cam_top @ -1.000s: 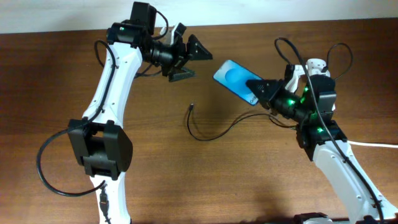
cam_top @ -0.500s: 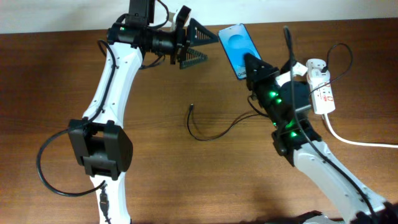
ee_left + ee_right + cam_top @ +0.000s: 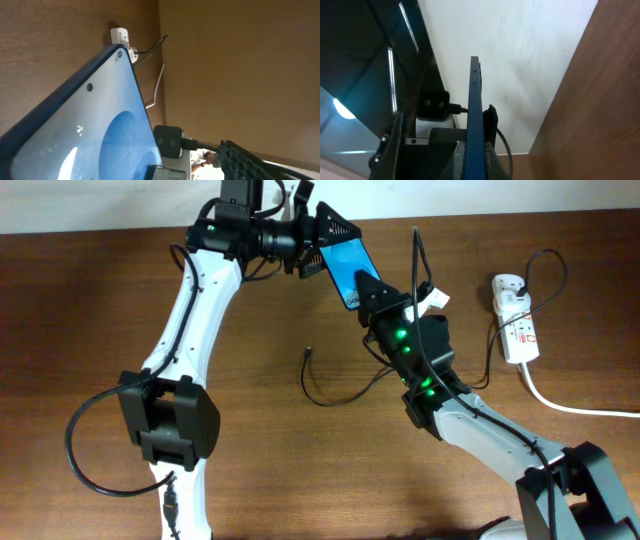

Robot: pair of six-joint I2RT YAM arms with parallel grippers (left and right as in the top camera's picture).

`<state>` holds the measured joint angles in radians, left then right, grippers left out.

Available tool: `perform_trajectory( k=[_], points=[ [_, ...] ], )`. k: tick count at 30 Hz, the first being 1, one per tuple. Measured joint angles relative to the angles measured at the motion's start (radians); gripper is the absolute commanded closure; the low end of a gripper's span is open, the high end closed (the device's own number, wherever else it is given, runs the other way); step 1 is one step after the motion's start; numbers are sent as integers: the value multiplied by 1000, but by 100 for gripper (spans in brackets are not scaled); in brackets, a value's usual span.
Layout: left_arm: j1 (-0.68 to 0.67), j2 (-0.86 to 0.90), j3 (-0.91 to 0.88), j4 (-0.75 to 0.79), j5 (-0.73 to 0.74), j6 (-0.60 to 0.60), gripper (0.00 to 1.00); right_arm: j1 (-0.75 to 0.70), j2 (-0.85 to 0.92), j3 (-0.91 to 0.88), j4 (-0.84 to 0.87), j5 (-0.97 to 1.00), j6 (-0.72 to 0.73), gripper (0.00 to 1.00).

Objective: Plug charger to phone and switch on socket

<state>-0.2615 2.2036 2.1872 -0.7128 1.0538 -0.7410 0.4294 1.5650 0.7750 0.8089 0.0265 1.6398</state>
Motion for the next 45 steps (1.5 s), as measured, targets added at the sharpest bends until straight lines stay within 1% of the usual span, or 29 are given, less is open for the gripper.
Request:
perform_trajectory(
  k=[1, 2, 4, 6, 8, 13, 18, 24, 25, 26, 27, 28, 30, 31, 32, 34, 35, 37, 38, 41, 43, 44, 45],
  points=[
    [-1, 0, 0, 7, -8, -5, 43, 3, 0, 5, -8, 8, 21, 96],
    [-2, 0, 0, 9, -21, -13, 46, 8, 0, 12, -23, 18, 53, 96],
    [-2, 0, 0, 10, -48, -34, 49, 17, -1, 21, -38, 35, 92, 96],
    [-2, 0, 0, 11, -53, -49, 62, 19, -1, 22, -40, 39, 132, 96],
    [-2, 0, 0, 14, -60, -61, 70, 19, -1, 26, -36, 44, 166, 96],
    [-1, 0, 0, 19, -64, -65, 71, 19, -1, 26, -19, 44, 189, 96],
    [-1, 0, 0, 37, -60, -68, 70, 23, -1, 26, -8, 44, 189, 96],
    [0, 0, 0, 45, -50, -68, 71, 32, 0, 26, 28, -20, 179, 96],
    [1, 0, 0, 45, -47, -68, 77, 34, 0, 26, 30, -24, 174, 96],
    [1, 0, 0, 45, -44, -68, 84, 34, 0, 26, 29, -24, 171, 96],
    [2, 0, 0, 44, -45, -69, 93, 33, 0, 26, 31, -23, 168, 96],
    [3, 0, 0, 43, -46, -69, 99, 33, 0, 26, 37, -23, 167, 96],
    [8, 0, 0, 44, -24, -119, 100, 34, 0, 26, 45, -24, 189, 96],
    [8, 0, 0, 45, -23, -120, 100, 34, 0, 26, 43, -24, 190, 96],
    [8, 0, 0, 45, -23, -120, 100, 34, 0, 26, 43, -24, 189, 94],
    [8, 0, 0, 45, -23, -120, 100, 34, 0, 26, 43, -25, 188, 84],
    [8, 0, 0, 45, -23, -117, 100, 34, 0, 26, 41, -28, 188, 70],
    [6, 0, 0, 45, -28, -93, 100, 39, 0, 26, 35, -71, 169, 53],
    [3, 0, 0, 47, -31, -89, 100, 48, 0, 26, 33, -92, 162, 48],
    [1, 0, 0, 46, -40, -74, 100, 62, -1, 28, -33, -123, 158, 42],
    [27, 1, 0, 44, -58, -59, 100, 62, -2, 35, -95, -126, 158, 39],
    [50, 2, 0, 43, -63, -34, 100, 56, -3, 40, -139, -127, 133, 37],
    [77, 2, 0, 34, -71, -8, 100, 45, -3, 41, -187, -130, 69, 37]
  ],
)
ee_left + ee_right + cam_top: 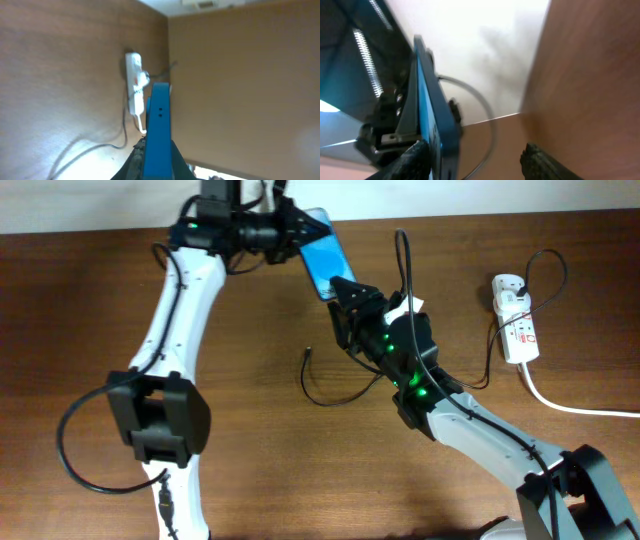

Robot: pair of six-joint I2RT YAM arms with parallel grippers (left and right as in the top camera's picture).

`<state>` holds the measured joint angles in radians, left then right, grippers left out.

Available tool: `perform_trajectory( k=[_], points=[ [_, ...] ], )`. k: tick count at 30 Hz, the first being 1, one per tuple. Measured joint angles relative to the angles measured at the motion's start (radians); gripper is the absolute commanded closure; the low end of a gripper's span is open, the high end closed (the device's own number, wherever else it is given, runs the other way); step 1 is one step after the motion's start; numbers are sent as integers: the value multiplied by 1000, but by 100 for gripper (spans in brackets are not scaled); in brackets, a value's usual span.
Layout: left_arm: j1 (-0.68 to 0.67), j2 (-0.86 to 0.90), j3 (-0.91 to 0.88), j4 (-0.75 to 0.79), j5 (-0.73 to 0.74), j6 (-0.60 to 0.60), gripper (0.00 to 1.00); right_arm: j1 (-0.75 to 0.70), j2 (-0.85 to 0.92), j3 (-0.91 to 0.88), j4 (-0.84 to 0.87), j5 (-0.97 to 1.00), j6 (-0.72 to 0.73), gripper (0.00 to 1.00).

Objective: Plug charger to phone and switch on socket

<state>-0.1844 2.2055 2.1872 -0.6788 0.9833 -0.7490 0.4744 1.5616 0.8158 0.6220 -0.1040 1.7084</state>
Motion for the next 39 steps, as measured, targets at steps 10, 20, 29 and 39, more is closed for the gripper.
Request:
perform_trajectory(
  k=[10, 20, 29, 39],
  points=[
    [209, 0, 2, -337, -156, 336, 100, -42, 4, -6, -414, -137, -648, 2],
    [303, 0, 2, -391, -260, 473, 100, -42, 11, 221, -929, -205, -860, 2],
    [304, 0, 2, -412, -278, 474, 100, -40, 111, 281, -982, -205, -878, 7],
    [304, 0, 2, -459, -282, 474, 100, 14, 112, 281, -982, -193, -874, 15]
  ],
)
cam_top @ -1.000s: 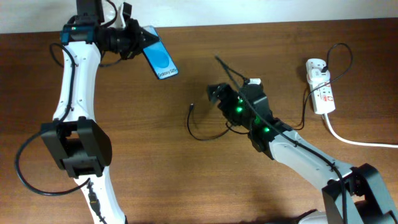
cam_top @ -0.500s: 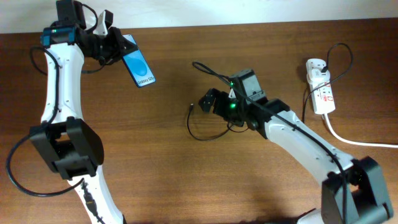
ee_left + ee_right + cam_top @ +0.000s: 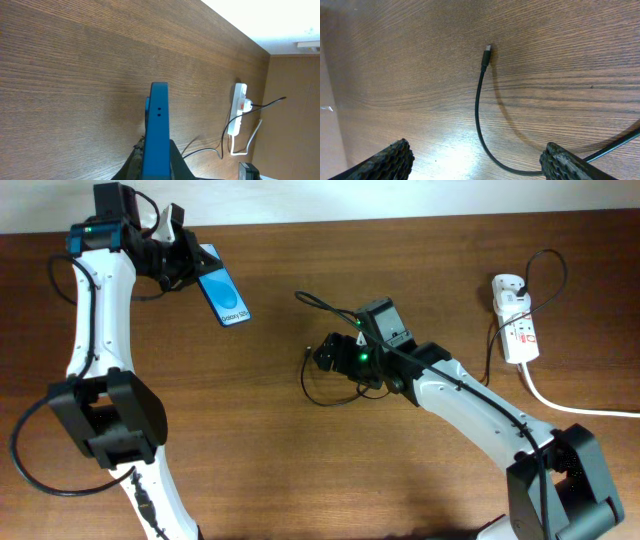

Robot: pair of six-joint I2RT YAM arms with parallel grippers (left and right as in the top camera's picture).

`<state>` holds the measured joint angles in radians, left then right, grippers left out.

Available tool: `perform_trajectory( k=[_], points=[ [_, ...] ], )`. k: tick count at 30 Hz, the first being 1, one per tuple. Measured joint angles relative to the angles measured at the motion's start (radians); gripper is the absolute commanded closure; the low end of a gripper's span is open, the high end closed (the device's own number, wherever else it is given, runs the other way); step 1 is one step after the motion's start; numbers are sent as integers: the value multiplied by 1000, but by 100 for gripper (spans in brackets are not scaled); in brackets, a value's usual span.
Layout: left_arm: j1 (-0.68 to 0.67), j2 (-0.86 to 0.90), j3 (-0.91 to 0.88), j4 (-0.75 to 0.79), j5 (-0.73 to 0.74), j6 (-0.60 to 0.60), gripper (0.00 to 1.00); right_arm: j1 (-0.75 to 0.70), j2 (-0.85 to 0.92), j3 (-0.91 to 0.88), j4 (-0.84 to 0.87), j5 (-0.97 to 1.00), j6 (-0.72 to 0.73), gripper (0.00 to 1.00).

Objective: Plug charger to phone and switch on socket

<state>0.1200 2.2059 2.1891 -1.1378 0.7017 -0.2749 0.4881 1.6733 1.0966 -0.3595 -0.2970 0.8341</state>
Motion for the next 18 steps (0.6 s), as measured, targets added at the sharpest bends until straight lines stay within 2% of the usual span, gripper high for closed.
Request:
perform_trajectory(
  k=[4, 7, 11, 13, 18],
  points=[
    [-4, 0, 0, 0, -3, 7, 100, 3, 10, 0, 0, 0, 0, 20],
    [-17, 0, 0, 0, -4, 19, 100, 8, 13, 0, 0, -1, 0, 35],
    [-22, 0, 0, -18, -4, 26, 100, 22, 23, 0, 10, 0, 6, 41],
    [-22, 0, 0, -18, -4, 29, 100, 22, 47, 2, 39, -2, 11, 43],
    [-22, 0, 0, -18, -7, 29, 100, 23, 193, 3, 260, -19, 89, 50]
  ],
)
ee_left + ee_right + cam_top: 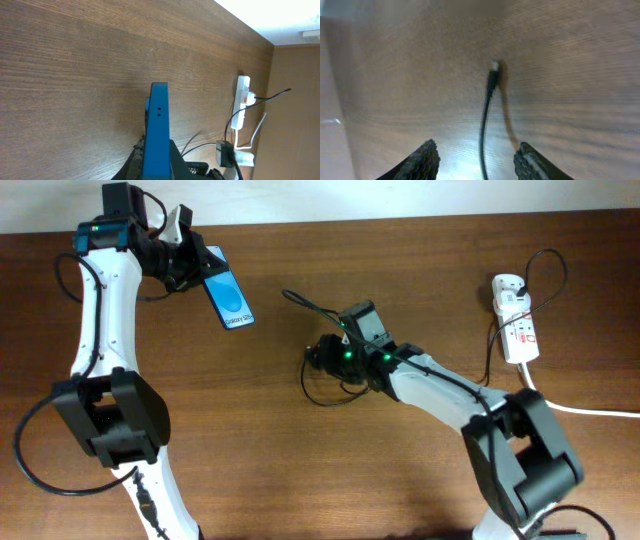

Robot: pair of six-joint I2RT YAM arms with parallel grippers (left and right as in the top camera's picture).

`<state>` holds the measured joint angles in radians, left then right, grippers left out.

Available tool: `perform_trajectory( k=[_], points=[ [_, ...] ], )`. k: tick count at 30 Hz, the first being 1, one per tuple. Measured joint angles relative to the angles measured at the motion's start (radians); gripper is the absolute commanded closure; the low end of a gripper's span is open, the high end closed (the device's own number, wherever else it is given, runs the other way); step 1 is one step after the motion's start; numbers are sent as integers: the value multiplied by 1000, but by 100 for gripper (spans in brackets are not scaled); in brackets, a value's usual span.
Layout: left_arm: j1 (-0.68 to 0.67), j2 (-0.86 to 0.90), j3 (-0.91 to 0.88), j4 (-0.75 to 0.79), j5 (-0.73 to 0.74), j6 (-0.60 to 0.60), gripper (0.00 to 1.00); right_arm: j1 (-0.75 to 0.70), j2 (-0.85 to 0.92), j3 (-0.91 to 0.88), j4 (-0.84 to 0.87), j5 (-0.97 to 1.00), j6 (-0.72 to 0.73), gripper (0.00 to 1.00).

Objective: Plug charger to phone and switch on socket
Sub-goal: 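Grasp the USB-C cable plug with the right gripper and lift it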

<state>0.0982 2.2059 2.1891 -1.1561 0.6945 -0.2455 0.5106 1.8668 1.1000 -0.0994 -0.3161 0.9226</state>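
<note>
My left gripper [196,265] is shut on the blue phone [228,300], held above the table's far left; the left wrist view shows the phone [158,127] edge-on between the fingers. The black charger cable [330,395] lies mid-table, its free plug end [307,354] pointing away. My right gripper [322,358] hangs open right at that plug, and the right wrist view shows the plug [493,75] and cable running between the spread fingers [422,160]. The white socket strip [515,318] lies at the right with the cable's other end plugged in.
A white mains lead [570,405] runs from the socket strip off the right edge. The table's far edge meets a white wall [400,195]. The socket strip [243,100] also shows in the left wrist view.
My right gripper has come down closer to the cable's plug end, its fingers now nearer together either side of the cable. The left gripper with the phone has barely shifted.
Both grippers were on the phone in the air at the table's back. Then the right gripper's jaws stood apart beside the phone and the left held it. The left then held it at the far left, while the right hung open over the cable's plug, now lower.
</note>
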Motion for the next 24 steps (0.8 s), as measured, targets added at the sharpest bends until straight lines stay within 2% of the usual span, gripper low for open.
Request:
perform_trajectory(
  k=[7, 15, 20, 22, 24],
  points=[
    [0, 0, 0, 8, 0, 0, 100, 5, 142, 5, 166, -24, 53, 57],
    [3, 0, 0, 24, 0, 0, 100, 30, 175, 9, 193, -18, 111, 66],
    [3, 0, 0, 19, 0, 0, 100, 31, 217, 25, 271, -11, 153, 72],
    [3, 0, 0, 18, 0, 0, 100, 31, 224, 27, 278, -11, 162, 81],
    [3, 0, 0, 18, 0, 0, 100, 32, 227, 27, 277, 1, 171, 96]
  ],
)
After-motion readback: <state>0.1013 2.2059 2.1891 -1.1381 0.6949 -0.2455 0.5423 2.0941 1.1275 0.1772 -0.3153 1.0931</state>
